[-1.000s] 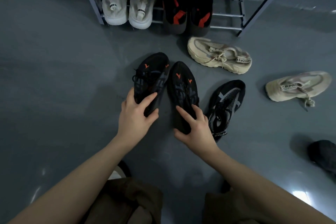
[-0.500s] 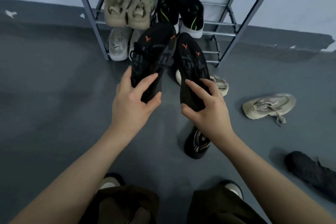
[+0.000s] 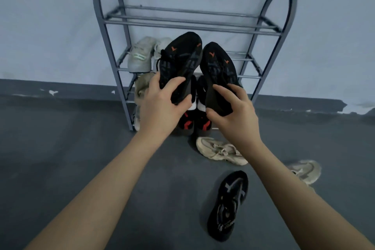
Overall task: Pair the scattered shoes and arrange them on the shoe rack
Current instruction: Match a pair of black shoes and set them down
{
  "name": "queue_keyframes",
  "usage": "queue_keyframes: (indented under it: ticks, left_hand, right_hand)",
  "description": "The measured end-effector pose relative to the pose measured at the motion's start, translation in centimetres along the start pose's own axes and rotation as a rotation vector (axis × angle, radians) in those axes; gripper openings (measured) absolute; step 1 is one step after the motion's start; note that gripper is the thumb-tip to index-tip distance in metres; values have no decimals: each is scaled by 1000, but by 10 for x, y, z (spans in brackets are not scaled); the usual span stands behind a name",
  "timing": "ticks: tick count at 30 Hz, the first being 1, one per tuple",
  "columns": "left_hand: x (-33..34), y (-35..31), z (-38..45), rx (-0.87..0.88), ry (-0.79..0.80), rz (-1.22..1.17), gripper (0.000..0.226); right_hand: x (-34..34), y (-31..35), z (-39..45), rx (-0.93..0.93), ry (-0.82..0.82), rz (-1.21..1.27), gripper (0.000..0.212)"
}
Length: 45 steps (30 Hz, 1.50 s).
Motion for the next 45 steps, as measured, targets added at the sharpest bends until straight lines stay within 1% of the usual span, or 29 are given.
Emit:
queue_keyframes:
  ticks: [4,8,13,16,17,19,21,24,26,29,31,33,35,37,39,42,45]
  left_hand:
    - [21,-1,41,-18,31,-18,40]
    - [64,13,72,-51,109,23,41]
    - [112,22,111,-18,161,78,41]
    - [141,31,137,-44,180,87,40]
    - [153,33,142,-61,205,117,41]
    - [176,36,147,-87,316,224,47]
    - [191,40,147,-68,413,262,54]
    - [194,51,142,-34,513,114,64]
    - [189,55,137,-7,546,47,64]
    - [180,47,135,66,467,44,57]
    - [179,40,133,108,385,43,50]
    - [182,38,131,117,310,19,44]
    - [182,40,133,95,229,-26,38]
    - [180,42,141,83,152,-40,34]
    - [178,41,149,87,93,-25,32]
    - [180,39,145,123,75,-9,32]
    - [184,39,137,141,100,28,38]
  right_hand:
    - [0,-14,44,25,-6,-19,52]
    - [12,-40,79,18,8,-72,52]
    - [28,-77,128,43,13,-60,50]
    - [39,-95,160,49,33,-117,50]
    - [44,-102,170,49,47,-145,50]
    - [55,-116,185,53,83,-194,53]
    - [65,-131,191,67,119,-220,55]
    - [66,-142,189,52,96,-216,58]
    - [65,-143,188,40,87,-215,63]
    - [62,-143,184,50,105,-307,76]
    - [62,-141,179,50,123,-364,79]
    - [65,-138,178,42,147,-319,75]
    - [67,-139,178,39,153,-247,64]
    - [64,-139,176,23,112,-177,53]
    - [62,-138,172,7,71,-116,48]
    - [66,-137,171,13,36,-72,47]
    - [74,-135,180,11,34,-96,43]
Point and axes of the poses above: each hand's wrist, its own z-axis towards the middle knuckle, its own x-axis out of the palm, y = z × x, the point moved 9 cm from there along z, towards the middle knuckle, and after that the axes turned 11 degrees about z, right-handed, at the moved point
